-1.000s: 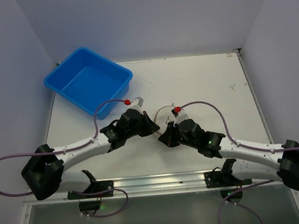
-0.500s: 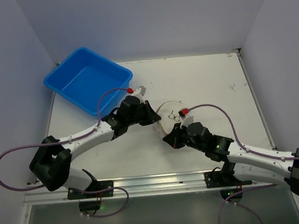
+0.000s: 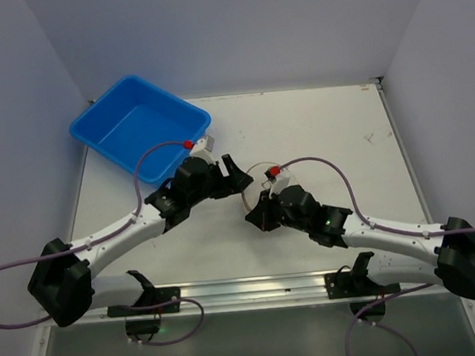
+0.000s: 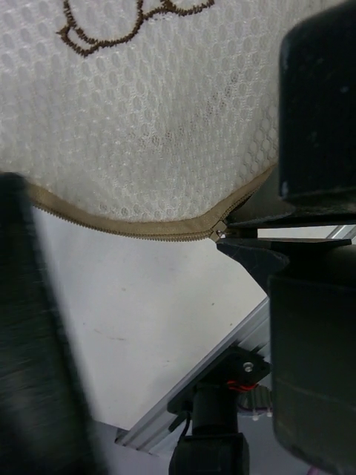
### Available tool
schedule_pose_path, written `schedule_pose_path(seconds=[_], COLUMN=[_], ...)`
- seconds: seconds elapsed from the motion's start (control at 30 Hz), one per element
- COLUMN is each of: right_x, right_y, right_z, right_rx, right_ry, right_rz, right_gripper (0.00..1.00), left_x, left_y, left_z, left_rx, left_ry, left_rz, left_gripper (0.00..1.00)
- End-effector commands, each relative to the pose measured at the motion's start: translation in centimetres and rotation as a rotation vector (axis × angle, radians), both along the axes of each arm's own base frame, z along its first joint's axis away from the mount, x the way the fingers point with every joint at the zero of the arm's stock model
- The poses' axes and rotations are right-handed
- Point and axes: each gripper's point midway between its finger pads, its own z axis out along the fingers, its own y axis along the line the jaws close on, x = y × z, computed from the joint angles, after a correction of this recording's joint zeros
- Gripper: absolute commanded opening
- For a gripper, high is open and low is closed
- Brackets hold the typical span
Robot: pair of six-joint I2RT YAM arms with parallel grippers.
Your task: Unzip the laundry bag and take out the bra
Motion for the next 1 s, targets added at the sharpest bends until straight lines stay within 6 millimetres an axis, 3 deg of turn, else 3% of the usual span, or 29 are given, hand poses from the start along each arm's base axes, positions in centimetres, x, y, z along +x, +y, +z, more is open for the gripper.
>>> schedule_pose_path(seconds=[0.0, 0.1, 0.23, 0.27, 0.37, 0.5, 0.7, 0.97], right_x=[1.5, 1.5, 1.2, 1.2, 0.8, 0.2, -0.9, -0.9], right_y=[1.9, 2.2, 2.0, 1.8, 0.8, -0.8, -2.9, -2.3], right_z=[4.0, 4.0, 3.4, 3.3, 2.9, 1.9, 1.2, 1.8], right_rx=[0.072, 0.072, 0.066, 0.065, 0.056, 0.021, 0.001, 0.011], right_ry=[-0.098, -0.095, -0.078, -0.076, -0.077, -0.073, -0.071, -0.072], right_rz=[0.008, 0.015, 0.017, 0.015, 0.004, -0.012, -0.019, -0.001], right_gripper=[0.00, 0.00, 0.00, 0.00, 0.00, 0.00, 0.00, 0.00], left_x=[-1.9, -3.1, -3.0, -2.9, -2.3, -1.2, 2.3, 4.2], left_y=[0.2, -0.6, -1.9, -2.0, -2.2, -1.9, -0.6, -1.3], left_z=[-0.7, -2.2, -2.7, -2.6, -2.0, -1.4, -0.7, 0.6], left_rx=[-0.016, -0.004, -0.021, -0.019, -0.001, 0.031, 0.059, 0.129], left_ry=[0.026, 0.064, 0.074, 0.070, 0.041, 0.001, -0.027, -0.085], left_rz=[0.037, 0.020, -0.007, -0.008, -0.010, -0.005, 0.007, -0.053], left_gripper=[0.79, 0.70, 0.40, 0.21, 0.03, 0.00, 0.00, 0.02])
